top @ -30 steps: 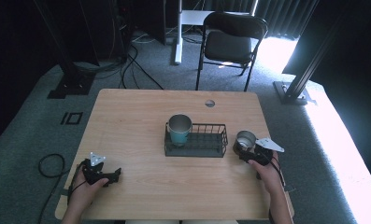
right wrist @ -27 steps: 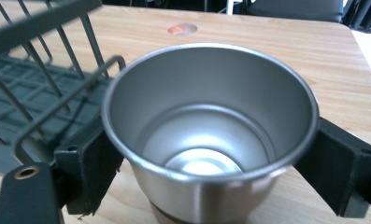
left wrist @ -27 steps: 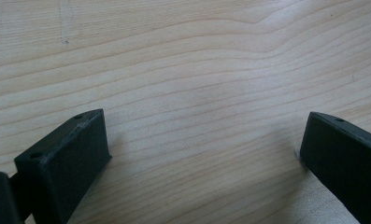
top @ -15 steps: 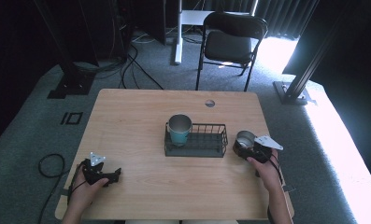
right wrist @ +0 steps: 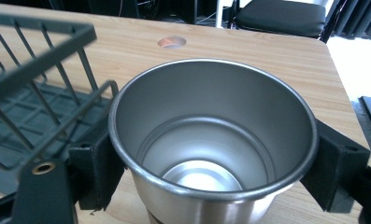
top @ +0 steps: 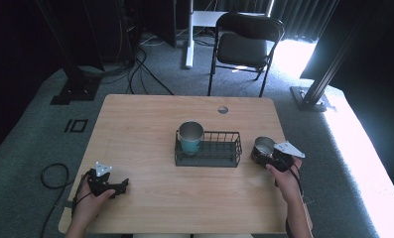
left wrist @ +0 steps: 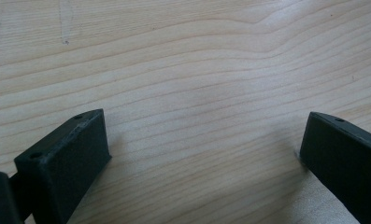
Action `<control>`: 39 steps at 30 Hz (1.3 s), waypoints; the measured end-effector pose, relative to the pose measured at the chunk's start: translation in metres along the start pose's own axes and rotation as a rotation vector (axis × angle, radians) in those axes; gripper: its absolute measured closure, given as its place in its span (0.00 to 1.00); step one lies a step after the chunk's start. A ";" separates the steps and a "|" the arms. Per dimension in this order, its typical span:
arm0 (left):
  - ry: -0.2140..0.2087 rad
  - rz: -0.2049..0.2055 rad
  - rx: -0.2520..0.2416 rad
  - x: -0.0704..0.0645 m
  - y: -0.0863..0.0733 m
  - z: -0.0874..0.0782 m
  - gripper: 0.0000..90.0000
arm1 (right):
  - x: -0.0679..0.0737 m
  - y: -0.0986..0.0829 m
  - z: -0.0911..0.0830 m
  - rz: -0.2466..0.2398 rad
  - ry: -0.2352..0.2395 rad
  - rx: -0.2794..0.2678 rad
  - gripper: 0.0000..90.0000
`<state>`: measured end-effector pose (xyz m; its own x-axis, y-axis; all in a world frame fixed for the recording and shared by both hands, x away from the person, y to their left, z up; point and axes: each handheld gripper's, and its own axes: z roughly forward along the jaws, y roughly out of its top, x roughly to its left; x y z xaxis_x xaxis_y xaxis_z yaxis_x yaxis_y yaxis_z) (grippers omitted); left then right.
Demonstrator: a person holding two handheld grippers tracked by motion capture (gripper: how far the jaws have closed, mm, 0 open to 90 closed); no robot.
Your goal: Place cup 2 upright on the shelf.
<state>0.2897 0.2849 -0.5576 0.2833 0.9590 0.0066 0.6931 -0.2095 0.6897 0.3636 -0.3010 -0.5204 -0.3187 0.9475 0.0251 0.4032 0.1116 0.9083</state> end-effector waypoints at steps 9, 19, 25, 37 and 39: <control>0.000 0.000 0.000 0.000 0.000 0.000 0.02 | 0.004 0.021 -0.012 -0.024 0.022 -0.019 0.20; 0.000 0.000 0.000 0.000 0.000 0.000 0.02 | 0.010 0.045 -0.019 -0.051 0.045 -0.031 0.20; 0.000 0.000 0.000 0.000 0.000 0.000 0.02 | 0.015 0.063 -0.024 -0.068 0.055 -0.053 0.20; 0.000 0.000 0.001 0.000 0.000 0.000 0.02 | 0.033 0.090 -0.027 -0.093 0.092 -0.090 0.20; 0.000 0.000 0.001 0.000 0.000 0.000 0.02 | 0.036 0.093 -0.027 -0.096 0.101 -0.092 0.20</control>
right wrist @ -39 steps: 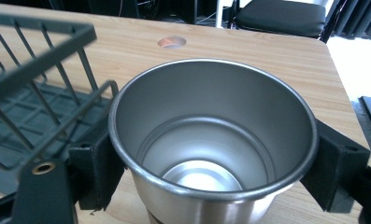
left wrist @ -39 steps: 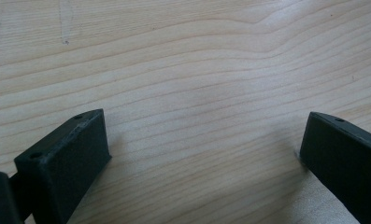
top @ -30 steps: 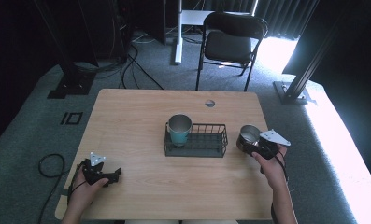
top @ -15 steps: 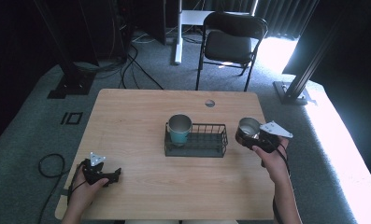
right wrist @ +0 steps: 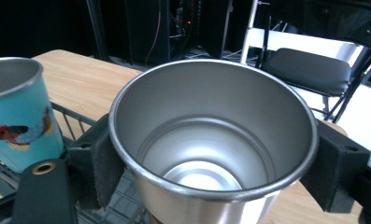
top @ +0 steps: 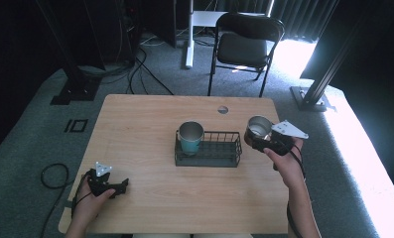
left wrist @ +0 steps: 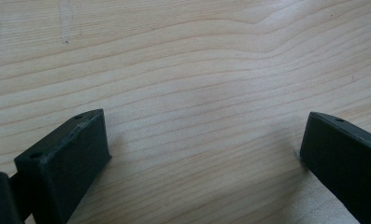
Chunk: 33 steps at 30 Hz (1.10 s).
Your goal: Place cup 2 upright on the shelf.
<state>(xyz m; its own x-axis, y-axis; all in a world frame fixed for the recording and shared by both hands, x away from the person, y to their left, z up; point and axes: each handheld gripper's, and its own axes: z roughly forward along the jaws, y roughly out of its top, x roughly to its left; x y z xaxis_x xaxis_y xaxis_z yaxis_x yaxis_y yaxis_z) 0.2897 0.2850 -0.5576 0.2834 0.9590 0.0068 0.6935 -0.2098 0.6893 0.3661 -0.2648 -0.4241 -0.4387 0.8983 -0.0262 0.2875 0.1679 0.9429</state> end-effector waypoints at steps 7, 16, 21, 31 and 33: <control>0.001 0.001 0.000 0.000 0.000 0.000 0.02 | 0.010 0.010 0.003 -0.015 0.022 -0.013 0.20; 0.000 0.000 0.000 0.000 0.000 0.000 0.02 | 0.030 0.017 0.016 -0.033 0.067 -0.015 0.20; 0.000 0.000 0.000 0.000 0.000 0.000 0.02 | 0.039 0.017 0.022 -0.045 0.091 -0.007 0.20; 0.000 0.001 0.000 0.000 0.000 0.000 0.02 | 0.059 0.013 0.036 -0.042 0.139 0.002 0.20; 0.000 0.001 0.000 0.000 0.000 0.000 0.02 | 0.062 0.012 0.038 -0.045 0.147 0.006 0.20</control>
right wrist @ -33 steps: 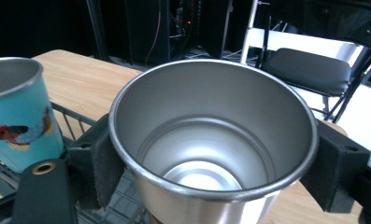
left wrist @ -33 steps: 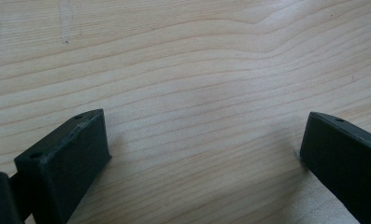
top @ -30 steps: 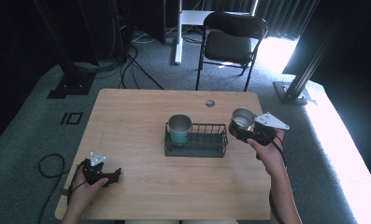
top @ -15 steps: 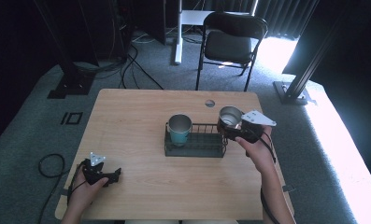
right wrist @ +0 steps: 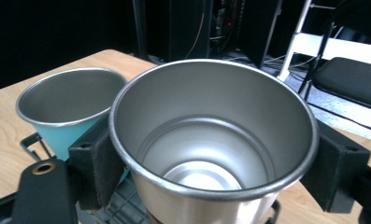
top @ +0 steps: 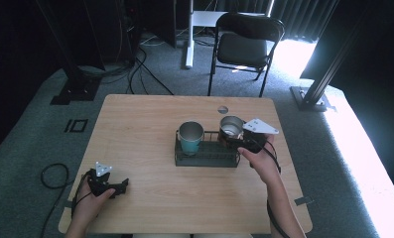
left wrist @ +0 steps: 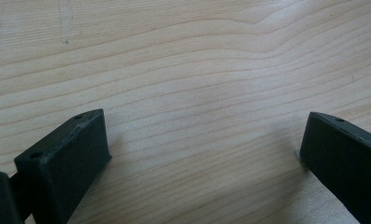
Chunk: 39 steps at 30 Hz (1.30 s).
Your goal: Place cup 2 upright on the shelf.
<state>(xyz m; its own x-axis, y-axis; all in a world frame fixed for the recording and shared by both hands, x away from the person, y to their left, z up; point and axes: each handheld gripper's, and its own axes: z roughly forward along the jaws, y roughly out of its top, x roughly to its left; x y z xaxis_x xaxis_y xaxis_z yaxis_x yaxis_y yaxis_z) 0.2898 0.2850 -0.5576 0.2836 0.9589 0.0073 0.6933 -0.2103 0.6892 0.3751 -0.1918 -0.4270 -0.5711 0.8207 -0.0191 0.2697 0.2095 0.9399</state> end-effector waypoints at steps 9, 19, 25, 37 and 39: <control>0.001 0.000 0.000 0.000 0.000 0.000 0.02 | 0.006 -0.008 0.007 0.006 0.018 0.011 0.20; 0.000 -0.001 0.000 0.000 0.000 0.000 0.02 | 0.009 -0.022 0.019 -0.003 0.005 0.050 0.20; 0.000 -0.001 0.000 0.000 0.000 0.000 0.02 | 0.013 -0.033 0.027 0.005 0.011 0.084 0.20; 0.000 -0.001 0.000 0.000 0.000 0.000 0.02 | 0.019 -0.038 0.038 -0.008 0.016 0.122 0.20; 0.000 -0.001 0.000 0.000 0.000 0.000 0.02 | 0.020 -0.039 0.040 -0.013 0.015 0.126 0.20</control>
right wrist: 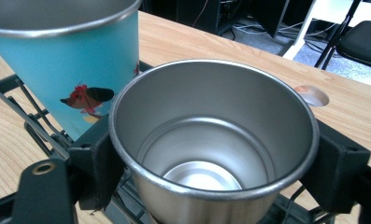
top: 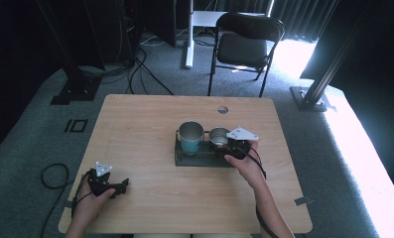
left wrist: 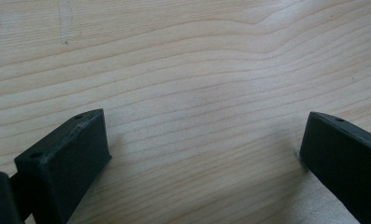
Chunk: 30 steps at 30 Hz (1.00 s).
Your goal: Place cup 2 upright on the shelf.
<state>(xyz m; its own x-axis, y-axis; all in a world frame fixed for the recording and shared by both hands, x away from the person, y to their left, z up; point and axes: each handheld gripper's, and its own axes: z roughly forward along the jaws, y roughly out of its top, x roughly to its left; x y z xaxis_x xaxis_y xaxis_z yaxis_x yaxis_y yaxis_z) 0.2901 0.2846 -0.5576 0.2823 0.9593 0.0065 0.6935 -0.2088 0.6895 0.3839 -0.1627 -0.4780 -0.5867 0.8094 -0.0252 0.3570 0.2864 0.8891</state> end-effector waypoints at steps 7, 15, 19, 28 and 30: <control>0.000 0.000 0.000 0.000 0.000 0.000 0.02 | 0.000 -0.003 0.004 0.000 0.001 0.011 0.20; 0.000 0.000 0.000 0.000 0.000 0.000 0.02 | 0.000 -0.003 0.000 -0.008 0.025 0.031 0.15; 0.000 0.000 0.000 0.000 0.000 0.000 0.02 | -0.003 -0.002 -0.008 0.002 0.030 0.031 0.14; 0.000 0.000 0.000 0.000 0.000 0.000 0.02 | -0.009 -0.004 -0.028 0.021 0.034 0.004 0.13; 0.000 0.000 0.000 0.000 0.000 0.000 0.02 | -0.010 -0.006 -0.032 0.020 0.031 0.001 0.13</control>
<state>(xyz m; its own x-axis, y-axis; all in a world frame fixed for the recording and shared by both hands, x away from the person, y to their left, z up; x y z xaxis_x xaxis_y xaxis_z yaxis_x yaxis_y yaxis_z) 0.2901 0.2846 -0.5576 0.2824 0.9593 0.0069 0.6932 -0.2091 0.6897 0.3649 -0.1886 -0.4683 -0.6018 0.7986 0.0073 0.3698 0.2705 0.8889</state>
